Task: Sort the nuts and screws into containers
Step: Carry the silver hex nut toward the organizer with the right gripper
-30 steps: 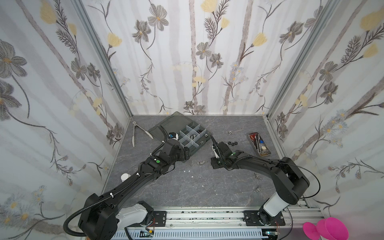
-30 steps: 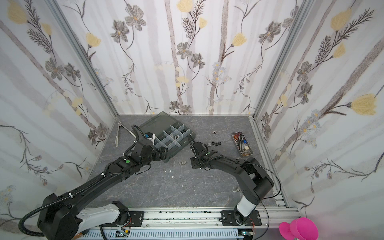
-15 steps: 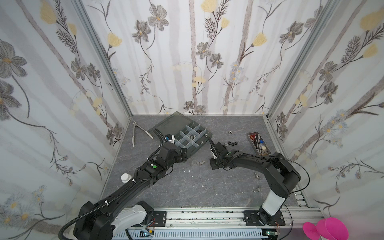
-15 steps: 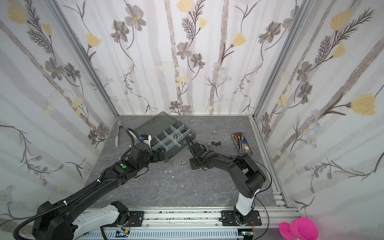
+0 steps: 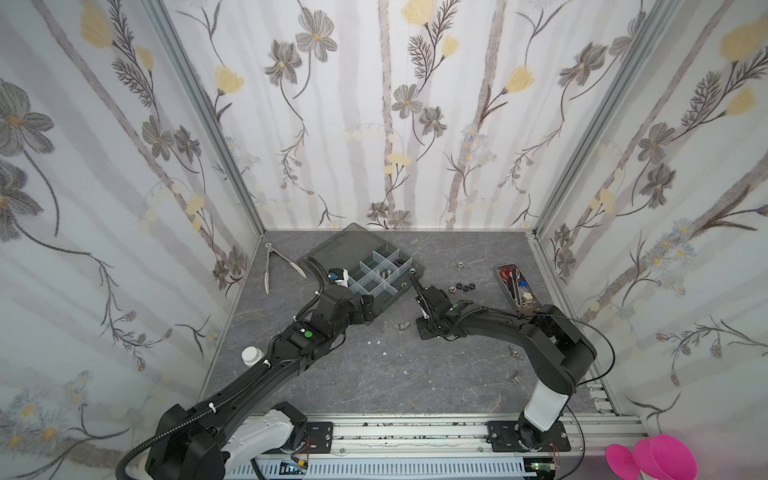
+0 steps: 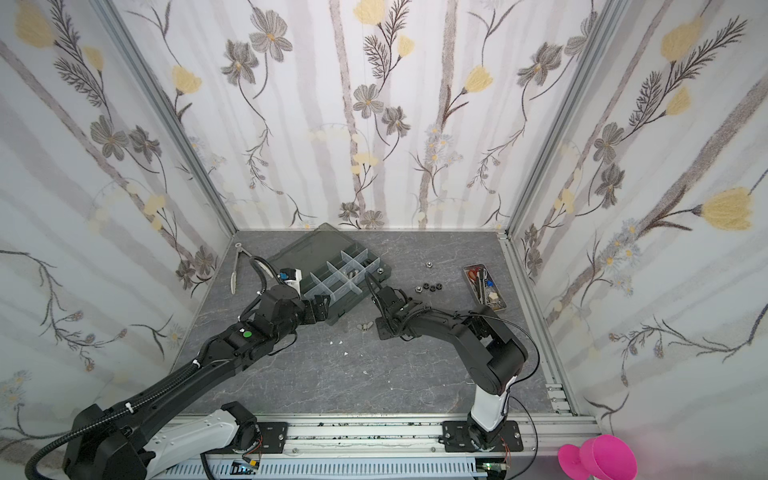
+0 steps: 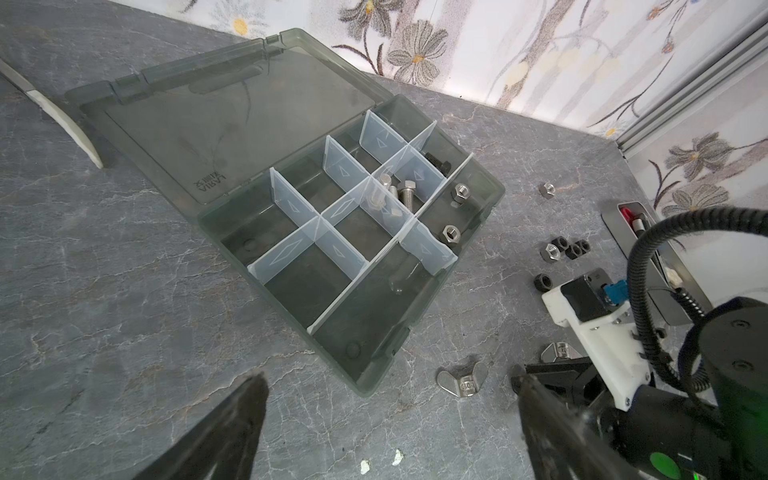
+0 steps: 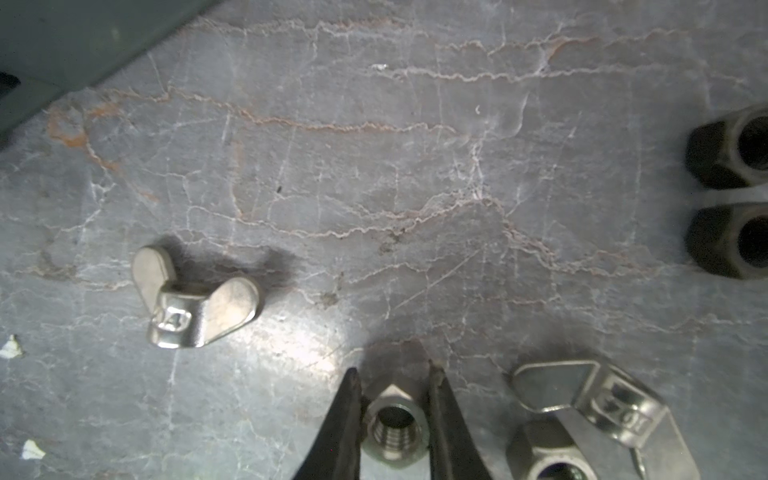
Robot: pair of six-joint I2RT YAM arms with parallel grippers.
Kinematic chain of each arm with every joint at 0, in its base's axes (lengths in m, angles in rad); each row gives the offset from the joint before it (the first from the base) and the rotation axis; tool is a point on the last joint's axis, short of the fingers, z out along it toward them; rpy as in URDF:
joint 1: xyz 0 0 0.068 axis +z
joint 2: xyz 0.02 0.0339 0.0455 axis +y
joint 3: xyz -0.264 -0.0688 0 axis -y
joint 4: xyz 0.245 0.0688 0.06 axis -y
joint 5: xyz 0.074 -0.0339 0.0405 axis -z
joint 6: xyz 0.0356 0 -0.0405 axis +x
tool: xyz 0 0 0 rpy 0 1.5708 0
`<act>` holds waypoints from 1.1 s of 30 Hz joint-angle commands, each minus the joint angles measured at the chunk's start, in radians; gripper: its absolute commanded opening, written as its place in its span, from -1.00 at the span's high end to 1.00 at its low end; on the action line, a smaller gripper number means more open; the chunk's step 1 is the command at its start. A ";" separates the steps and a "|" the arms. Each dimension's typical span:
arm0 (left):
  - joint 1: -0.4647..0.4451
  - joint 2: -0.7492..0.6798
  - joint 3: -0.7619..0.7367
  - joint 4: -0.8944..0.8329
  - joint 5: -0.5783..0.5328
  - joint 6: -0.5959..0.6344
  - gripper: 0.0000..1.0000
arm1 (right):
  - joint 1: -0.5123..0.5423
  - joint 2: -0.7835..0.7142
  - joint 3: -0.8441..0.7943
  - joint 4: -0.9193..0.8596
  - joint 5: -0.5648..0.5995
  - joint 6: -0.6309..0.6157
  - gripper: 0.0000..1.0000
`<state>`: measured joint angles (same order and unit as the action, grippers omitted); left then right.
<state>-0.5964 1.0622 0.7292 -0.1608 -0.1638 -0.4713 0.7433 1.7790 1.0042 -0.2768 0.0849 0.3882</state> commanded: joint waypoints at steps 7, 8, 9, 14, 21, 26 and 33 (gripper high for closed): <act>0.001 -0.016 -0.003 0.022 -0.003 -0.007 -0.89 | 0.002 -0.014 0.030 -0.048 0.015 -0.003 0.64; 0.001 -0.017 -0.004 0.026 -0.001 -0.012 -0.89 | 0.003 -0.015 0.042 -0.051 0.015 -0.006 0.65; 0.002 -0.020 -0.008 0.029 0.004 -0.013 -0.89 | 0.003 -0.013 0.053 -0.055 0.015 -0.009 0.65; 0.002 -0.024 -0.011 0.032 0.033 -0.011 -0.93 | 0.002 0.006 0.137 -0.080 0.007 -0.025 0.67; 0.001 -0.022 0.002 0.015 0.034 -0.002 -1.00 | 0.001 0.043 0.268 -0.104 -0.010 -0.047 0.66; 0.003 -0.013 0.010 0.020 0.032 0.011 -1.00 | -0.013 0.092 0.369 -0.124 -0.019 -0.073 0.66; 0.014 0.026 0.035 0.027 0.058 0.016 -1.00 | -0.048 0.181 0.496 -0.131 -0.058 -0.090 0.67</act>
<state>-0.5854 1.0801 0.7502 -0.1535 -0.1196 -0.4667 0.7052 1.9358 1.4624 -0.3988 0.0498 0.3195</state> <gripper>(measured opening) 0.998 0.214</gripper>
